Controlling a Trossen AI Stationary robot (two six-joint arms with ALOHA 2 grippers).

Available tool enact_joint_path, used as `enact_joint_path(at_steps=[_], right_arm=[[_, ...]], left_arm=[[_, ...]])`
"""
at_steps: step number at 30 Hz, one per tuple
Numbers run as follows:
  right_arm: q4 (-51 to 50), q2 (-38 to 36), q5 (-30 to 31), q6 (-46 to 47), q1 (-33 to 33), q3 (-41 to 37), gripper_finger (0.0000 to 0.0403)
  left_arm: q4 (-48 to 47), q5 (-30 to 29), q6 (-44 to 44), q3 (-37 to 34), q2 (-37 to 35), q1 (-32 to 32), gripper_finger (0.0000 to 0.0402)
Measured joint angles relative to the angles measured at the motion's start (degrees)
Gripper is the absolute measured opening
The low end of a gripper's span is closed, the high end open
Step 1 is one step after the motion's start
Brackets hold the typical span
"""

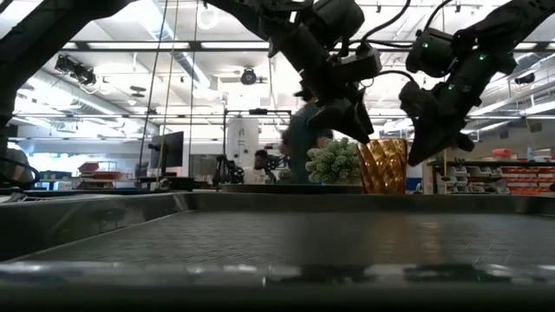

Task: Pick and place plate/cup/fork/spoon on tray
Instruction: Put the brown cup on the top right of the black tray

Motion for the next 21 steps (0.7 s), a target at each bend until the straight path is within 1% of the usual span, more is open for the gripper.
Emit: enact_joint_path(at_steps=[2, 8, 11, 13, 17, 21], right_arm=[[-0.07, -0.67, -0.19, -0.1, 0.39, 0.0, 0.001], [-1.45, -2.79, 0.73, -0.13, 0.56, 0.0, 0.001], [-2.49, -3.61, 1.69, -0.12, 0.56, 0.0, 0.001], [-3.04, -3.87, 2.14, -0.12, 0.56, 0.0, 0.001], [-3.23, -3.9, 4.64, -0.13, 0.56, 0.0, 0.001], [-3.22, -3.9, 5.05, -0.27, 0.56, 0.0, 0.001]], left_arm=[[-0.25, 2.21, 0.0, -0.02, 0.0, 0.43, 0.016], [-0.62, 3.59, -0.24, -0.02, 0.0, 1.3, 0.016], [-0.49, 7.03, -1.14, -0.02, 0.0, 1.95, 0.0158], [-0.19, 8.45, -2.02, -0.02, 0.0, 2.42, 0.0153], [0.31, 8.94, -2.37, -0.02, 0.0, 2.88, 0.0137], [0.39, 10.63, -3.03, -0.02, 0.0, 3.12, 0.0121]])
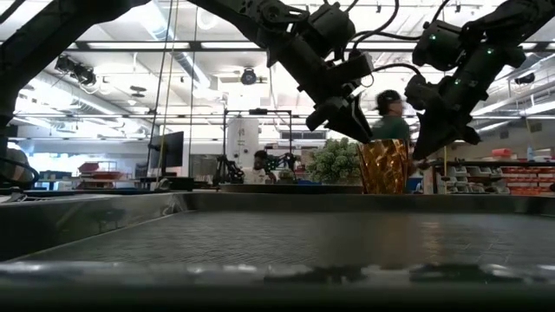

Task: Pick and place plate/cup/fork/spoon on tray
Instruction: Put the brown cup on the top right of the black tray

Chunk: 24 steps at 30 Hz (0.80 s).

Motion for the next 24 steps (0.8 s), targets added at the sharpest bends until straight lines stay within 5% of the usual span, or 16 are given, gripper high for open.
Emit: enact_joint_path(at_steps=[11, 24], right_arm=[[0.41, 0.02, -0.02, -0.11, 0.15, 0.0, 0.001], [2.36, 0.02, -0.04, -0.03, 0.15, 0.0, 0.001]], left_arm=[[0.6, 0.34, 0.47, 0.0, 0.0, 0.0, 0.0107], [-0.12, 0.21, 1.56, 0.0, 0.02, 1.03, 0.0168]])
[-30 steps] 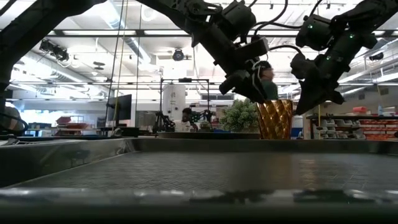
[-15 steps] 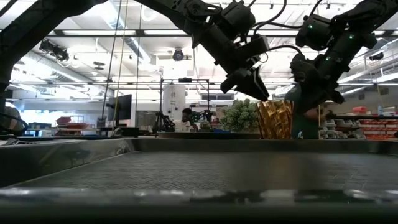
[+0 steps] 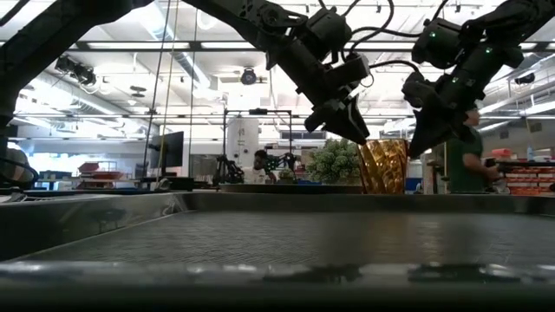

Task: Pick and place plate/cup/fork/spoon on tray
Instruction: Put the brown cup on the top right of the black tray

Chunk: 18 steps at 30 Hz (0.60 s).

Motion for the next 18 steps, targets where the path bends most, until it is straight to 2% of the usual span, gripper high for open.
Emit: enact_joint_path(at_steps=[8, 18], right_arm=[[0.24, 0.01, -0.01, 0.15, 0.02, 0.0, 0.001], [1.02, 0.02, 0.13, -0.13, 0.02, 0.0, 0.001]], left_arm=[[-0.46, -0.98, 7.28, -0.08, 2.28, -0.15, 0.0148], [-1.05, -1.46, 8.1, -0.07, 2.32, -0.55, 0.0118]])
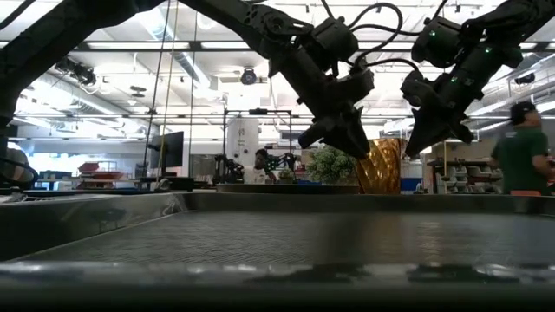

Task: Pick and place plate/cup/fork/spoon on tray
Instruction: Put the brown cup on the top right of the black tray

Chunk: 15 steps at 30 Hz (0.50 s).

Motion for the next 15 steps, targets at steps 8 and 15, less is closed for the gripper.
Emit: enact_joint_path(at_steps=[8, 15], right_arm=[[-0.03, -0.05, -0.74, -1.26, 0.0, 0.0, 0.001], [-1.09, -2.52, -2.27, -2.49, -1.13, 0.0, 0.001]], left_arm=[[-1.73, 2.05, 0.17, 0.0, 0.0, 0.03, 0.0048], [-5.94, 4.19, -1.97, 3.06, 0.0, 0.14, 0.0016]])
